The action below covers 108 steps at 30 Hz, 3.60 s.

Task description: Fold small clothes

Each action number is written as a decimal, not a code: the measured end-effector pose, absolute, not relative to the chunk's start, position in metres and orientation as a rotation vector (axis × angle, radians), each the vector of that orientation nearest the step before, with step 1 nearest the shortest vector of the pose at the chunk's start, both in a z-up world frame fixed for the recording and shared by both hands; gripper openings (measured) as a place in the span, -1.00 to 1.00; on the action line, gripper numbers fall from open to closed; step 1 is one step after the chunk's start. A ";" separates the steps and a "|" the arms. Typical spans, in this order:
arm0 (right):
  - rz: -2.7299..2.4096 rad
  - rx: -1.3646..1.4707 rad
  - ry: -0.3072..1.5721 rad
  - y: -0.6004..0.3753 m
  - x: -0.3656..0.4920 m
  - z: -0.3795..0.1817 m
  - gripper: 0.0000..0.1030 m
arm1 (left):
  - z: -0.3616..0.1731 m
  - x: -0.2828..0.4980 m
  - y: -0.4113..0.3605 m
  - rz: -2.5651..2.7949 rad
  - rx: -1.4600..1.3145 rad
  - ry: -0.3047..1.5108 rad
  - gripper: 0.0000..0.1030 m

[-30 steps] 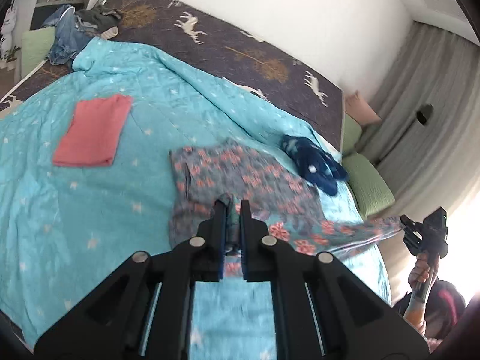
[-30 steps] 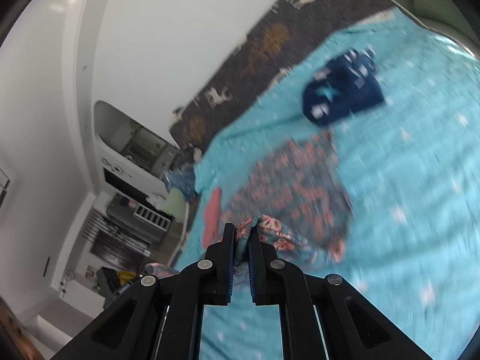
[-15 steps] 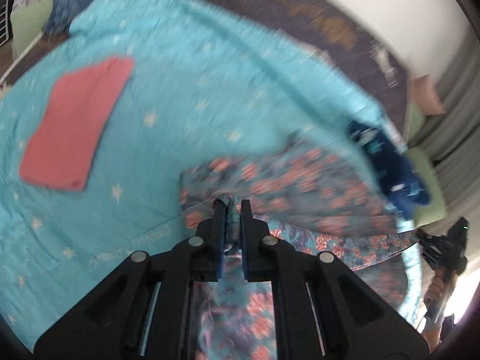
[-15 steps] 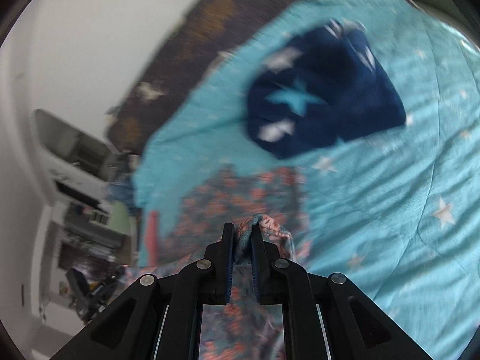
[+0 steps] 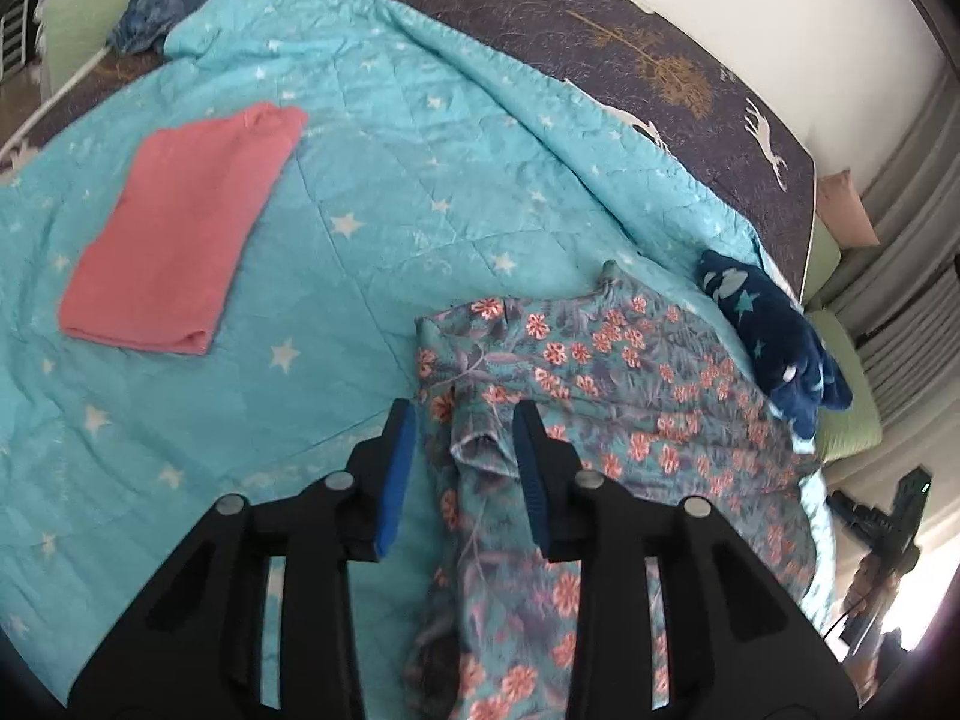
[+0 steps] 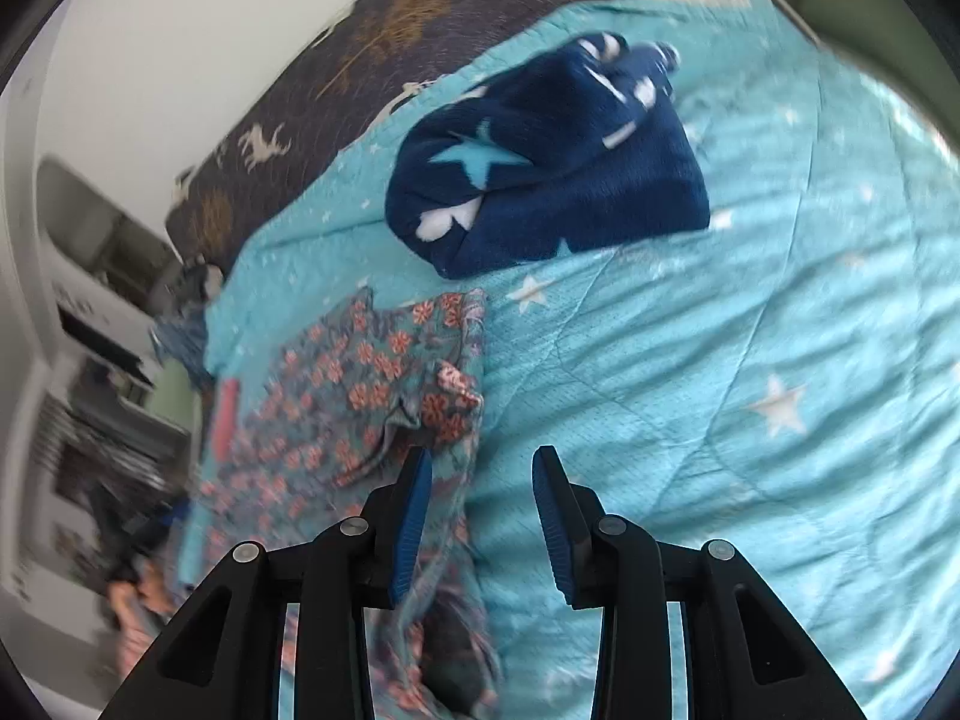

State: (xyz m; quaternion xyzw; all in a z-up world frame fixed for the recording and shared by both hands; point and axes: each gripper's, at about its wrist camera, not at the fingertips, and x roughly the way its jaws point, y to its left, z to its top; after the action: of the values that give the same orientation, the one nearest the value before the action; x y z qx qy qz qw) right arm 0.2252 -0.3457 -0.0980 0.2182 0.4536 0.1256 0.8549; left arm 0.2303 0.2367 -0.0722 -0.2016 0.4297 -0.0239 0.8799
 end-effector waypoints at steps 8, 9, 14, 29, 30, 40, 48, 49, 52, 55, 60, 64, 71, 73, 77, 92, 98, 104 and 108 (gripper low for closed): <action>0.182 -0.409 0.830 -0.237 0.218 -0.092 -0.26 | -0.089 0.217 0.179 -0.038 0.188 0.922 -0.19; 0.190 -0.483 0.828 -0.226 0.221 -0.097 -0.20 | -0.092 0.218 0.176 -0.040 0.228 0.923 -0.14; 0.201 -0.619 0.852 -0.205 0.244 -0.116 0.00 | -0.100 0.245 0.172 -0.052 0.245 0.934 -0.04; 0.228 0.079 0.979 -0.304 0.316 -0.111 0.00 | -0.096 0.288 0.219 -0.045 -0.105 0.944 0.12; 0.239 0.111 0.984 -0.306 0.312 -0.113 0.00 | -0.100 0.291 0.216 -0.061 -0.112 0.955 0.12; 0.366 0.402 1.010 -0.318 0.331 -0.122 -0.12 | -0.116 0.313 0.185 -0.131 -0.052 0.996 -0.38; 0.355 0.341 1.007 -0.309 0.330 -0.122 -0.30 | -0.107 0.301 0.197 -0.130 -0.077 0.942 -0.38; 0.352 0.334 1.001 -0.308 0.329 -0.122 -0.30 | -0.105 0.299 0.200 -0.128 -0.090 0.934 -0.38; 0.344 0.302 0.981 -0.306 0.321 -0.116 -0.30 | -0.106 0.296 0.202 -0.132 -0.084 0.936 -0.38; 0.340 0.243 0.974 -0.298 0.316 -0.112 -0.30 | -0.107 0.298 0.195 -0.141 -0.054 0.930 -0.38; 0.340 0.201 0.992 -0.287 0.321 -0.115 -0.30 | -0.115 0.313 0.186 -0.129 -0.035 0.950 -0.38; 0.291 0.201 1.019 -0.284 0.329 -0.125 -0.93 | -0.109 0.314 0.177 -0.108 0.002 0.919 -0.87; 0.321 0.270 0.872 -0.293 0.314 -0.088 -0.93 | -0.067 0.295 0.170 -0.120 0.064 0.788 -0.87; 0.330 0.269 0.837 -0.292 0.312 -0.075 -0.93 | -0.052 0.296 0.174 -0.114 0.029 0.751 -0.87; 0.316 0.276 0.760 -0.291 0.317 -0.050 -0.93 | -0.028 0.312 0.179 -0.067 0.023 0.694 -0.87; 0.213 0.180 0.984 -0.282 0.351 -0.107 -0.64 | -0.081 0.333 0.191 0.040 0.024 0.848 -0.11; 0.279 0.345 0.978 -0.346 0.243 -0.098 -0.59 | -0.069 0.221 0.217 -0.030 -0.092 0.829 0.32; 0.367 0.450 0.973 -0.354 0.171 -0.101 -0.55 | -0.086 0.143 0.204 -0.117 -0.185 0.894 0.32; 0.378 0.485 1.000 -0.335 0.162 -0.113 -0.19 | -0.099 0.126 0.185 -0.111 -0.174 0.936 0.33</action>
State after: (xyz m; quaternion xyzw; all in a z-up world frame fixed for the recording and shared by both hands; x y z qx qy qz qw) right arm 0.1621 -0.3345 -0.1126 0.2287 0.4718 0.1784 0.8326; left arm 0.1264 0.1846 -0.0993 -0.0839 0.4503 -0.0532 0.8873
